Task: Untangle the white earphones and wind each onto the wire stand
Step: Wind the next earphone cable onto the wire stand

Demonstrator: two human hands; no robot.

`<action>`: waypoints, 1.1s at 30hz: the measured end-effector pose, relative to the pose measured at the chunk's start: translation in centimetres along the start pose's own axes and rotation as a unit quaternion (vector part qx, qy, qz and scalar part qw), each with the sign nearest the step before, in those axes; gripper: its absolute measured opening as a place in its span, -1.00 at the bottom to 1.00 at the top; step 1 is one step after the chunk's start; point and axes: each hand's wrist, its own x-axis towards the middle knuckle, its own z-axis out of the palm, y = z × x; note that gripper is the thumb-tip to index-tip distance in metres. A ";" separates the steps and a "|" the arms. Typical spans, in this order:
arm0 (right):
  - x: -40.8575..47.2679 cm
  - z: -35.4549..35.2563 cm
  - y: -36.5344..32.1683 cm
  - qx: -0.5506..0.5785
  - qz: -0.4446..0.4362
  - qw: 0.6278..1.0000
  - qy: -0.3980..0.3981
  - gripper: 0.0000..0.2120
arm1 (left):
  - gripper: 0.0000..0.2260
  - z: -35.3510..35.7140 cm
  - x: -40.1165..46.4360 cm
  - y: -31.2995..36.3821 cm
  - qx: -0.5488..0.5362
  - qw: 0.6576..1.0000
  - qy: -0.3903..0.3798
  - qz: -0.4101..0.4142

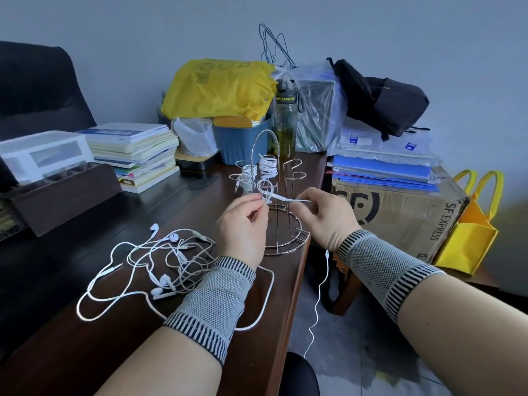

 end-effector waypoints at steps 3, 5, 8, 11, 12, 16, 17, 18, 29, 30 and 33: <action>-1.0 -0.3 0.1 0.009 -0.032 0.999 0.019 -0.74 | -0.89 0.0 0.1 -0.4 -0.021 0.999 -0.008 -0.045; -1.5 -0.3 0.2 0.010 -0.032 0.999 0.014 -0.70 | -0.88 -0.1 0.1 -0.3 -0.053 0.994 -0.019 -0.090; -2.2 -0.3 0.7 0.015 -0.020 1.000 0.007 -0.58 | -0.85 -0.2 0.1 0.1 -0.063 0.988 -0.038 -0.134; -2.3 -0.3 1.4 0.021 -0.016 0.999 0.018 -0.59 | -0.85 -0.2 0.2 0.5 -0.095 0.977 -0.048 -0.185; -2.2 -0.4 1.5 0.020 -0.011 0.999 0.022 -0.59 | -0.87 -0.1 0.3 0.6 -0.102 0.974 -0.050 -0.197; -1.9 -0.6 1.3 0.013 0.018 1.000 -0.002 -0.59 | -0.91 0.1 0.4 1.5 -0.120 0.966 -0.053 -0.223; -1.8 -0.6 1.2 0.014 0.030 0.999 -0.018 -0.60 | -0.92 0.2 0.5 1.7 -0.130 0.963 -0.051 -0.229; -1.7 -0.5 1.1 0.015 0.041 0.998 -0.035 -0.60 | -0.92 0.4 0.6 2.0 -0.139 0.960 -0.050 -0.236; -1.0 -0.1 1.0 0.011 0.101 0.995 -0.001 -0.78 | -0.91 1.4 0.7 2.0 -0.215 0.935 0.009 -0.283; -0.9 0.0 0.9 0.011 0.104 0.995 -0.004 -0.78 | -0.89 1.4 0.7 1.8 -0.219 0.934 0.014 -0.283; -0.8 0.6 0.6 0.023 0.103 0.994 -0.003 -0.80 | -0.90 1.4 0.9 1.6 -0.226 0.933 0.023 -0.278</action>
